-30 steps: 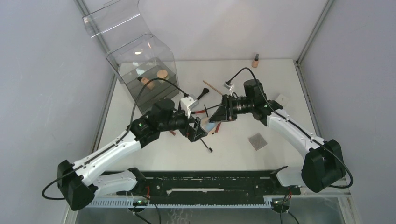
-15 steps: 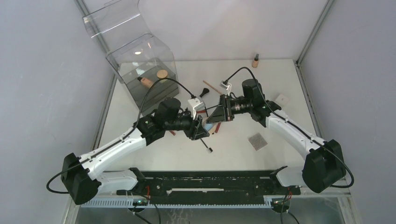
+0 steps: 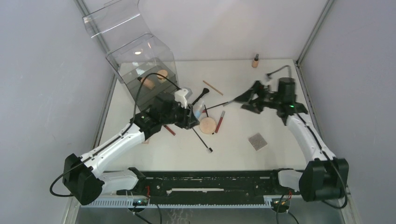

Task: Organize the makeup
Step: Place the makeup in the drawer.

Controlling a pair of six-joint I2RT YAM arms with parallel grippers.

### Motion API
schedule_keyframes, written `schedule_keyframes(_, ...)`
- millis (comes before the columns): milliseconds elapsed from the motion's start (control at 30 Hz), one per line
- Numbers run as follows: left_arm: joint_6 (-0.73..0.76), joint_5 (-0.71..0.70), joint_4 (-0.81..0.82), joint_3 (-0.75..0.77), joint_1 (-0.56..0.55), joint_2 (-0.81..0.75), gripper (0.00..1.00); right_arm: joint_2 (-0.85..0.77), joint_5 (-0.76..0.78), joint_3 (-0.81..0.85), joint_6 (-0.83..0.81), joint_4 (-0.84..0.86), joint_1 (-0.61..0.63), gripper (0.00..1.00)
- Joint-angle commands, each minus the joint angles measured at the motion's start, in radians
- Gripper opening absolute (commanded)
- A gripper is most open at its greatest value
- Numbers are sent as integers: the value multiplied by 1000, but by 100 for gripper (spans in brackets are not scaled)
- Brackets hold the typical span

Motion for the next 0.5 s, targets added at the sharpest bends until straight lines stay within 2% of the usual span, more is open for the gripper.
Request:
schedule_keyframes(0, -165, -289, -92, 102, 112, -44, 0, -178, 125, -29, 51, -55, -221, 82)
schedule_keyframes(100, -227, -617, -216, 202, 140, -16, 0, -229, 184, -29, 24, -120, -282, 82)
schedule_keyframes(200, -298, -875, -341, 365, 149, 61, 0, -251, 198, -29, -7, -166, -289, 81)
schedule_keyframes(300, -363, -1061, -483, 550, 172, 187, 0, -263, 205, -32, -27, -201, -288, 81)
schedule_keyframes(467, -545, -1264, -813, 885, 252, 473, 0, -291, 218, -40, -44, -235, -289, 81)
